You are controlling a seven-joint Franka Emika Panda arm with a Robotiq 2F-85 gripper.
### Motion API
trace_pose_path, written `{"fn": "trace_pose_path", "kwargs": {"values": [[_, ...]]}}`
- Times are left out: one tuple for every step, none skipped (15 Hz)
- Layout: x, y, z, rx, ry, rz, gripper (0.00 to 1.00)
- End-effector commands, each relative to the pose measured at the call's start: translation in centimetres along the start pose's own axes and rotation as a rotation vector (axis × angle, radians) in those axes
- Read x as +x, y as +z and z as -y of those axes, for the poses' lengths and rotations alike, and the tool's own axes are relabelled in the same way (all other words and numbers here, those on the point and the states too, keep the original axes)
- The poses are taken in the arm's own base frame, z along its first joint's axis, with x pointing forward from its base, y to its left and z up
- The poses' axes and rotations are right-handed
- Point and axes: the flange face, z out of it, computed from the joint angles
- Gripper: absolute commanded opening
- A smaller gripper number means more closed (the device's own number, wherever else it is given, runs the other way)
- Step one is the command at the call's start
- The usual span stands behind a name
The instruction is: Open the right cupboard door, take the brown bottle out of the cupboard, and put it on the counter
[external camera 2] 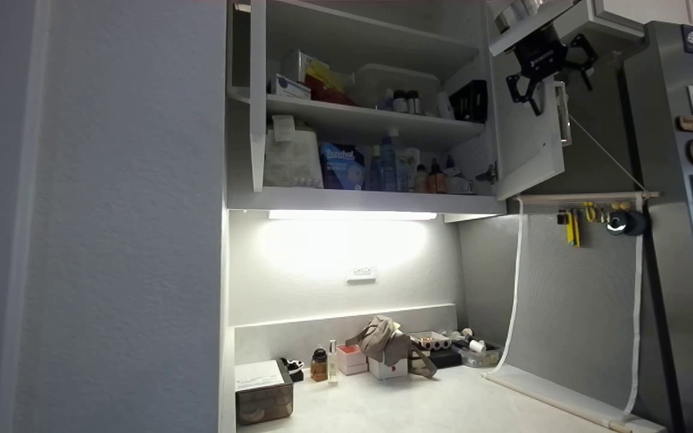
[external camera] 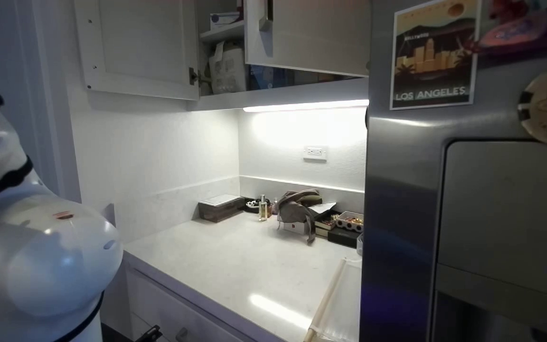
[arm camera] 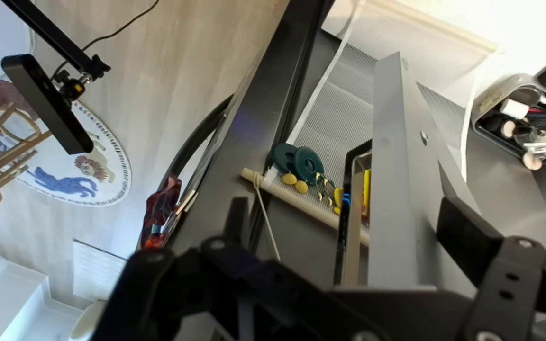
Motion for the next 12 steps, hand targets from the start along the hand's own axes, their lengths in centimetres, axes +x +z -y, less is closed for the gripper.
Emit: {"fn": "trace_pose_path", "kwargs": {"values": [[2.5, 1.4, 0.3, -0.022, -0.026, 0.055, 1.00], [2.6, 1.4, 0.1, -0.012, -0.039, 0.065, 1.00], [2.5, 1.3, 0.1, 0.003, -0.062, 0.078, 1.00], [2.5, 1.1, -0.1, 0.024, -0.083, 0.088, 1.00], [2.0, 0.5, 0.1, 0.052, -0.119, 0.102, 1.00], [1.4, -0.2, 0.2, 0.074, -0.149, 0.116, 1.00], [0.8, -0.8, 0.5, 0.096, -0.182, 0.130, 1.00], [0.0, -1.8, 0.6, 0.119, -0.220, 0.147, 1.00], [-0.8, -2.6, 0.8, 0.139, -0.259, 0.162, 1.00], [-1.7, -3.5, 1.1, 0.157, -0.301, 0.173, 1.00], [-2.4, -4.1, 1.4, 0.168, -0.334, 0.178, 1.00], [-3.2, -4.9, 1.6, 0.178, -0.368, 0.179, 1.00]]}}
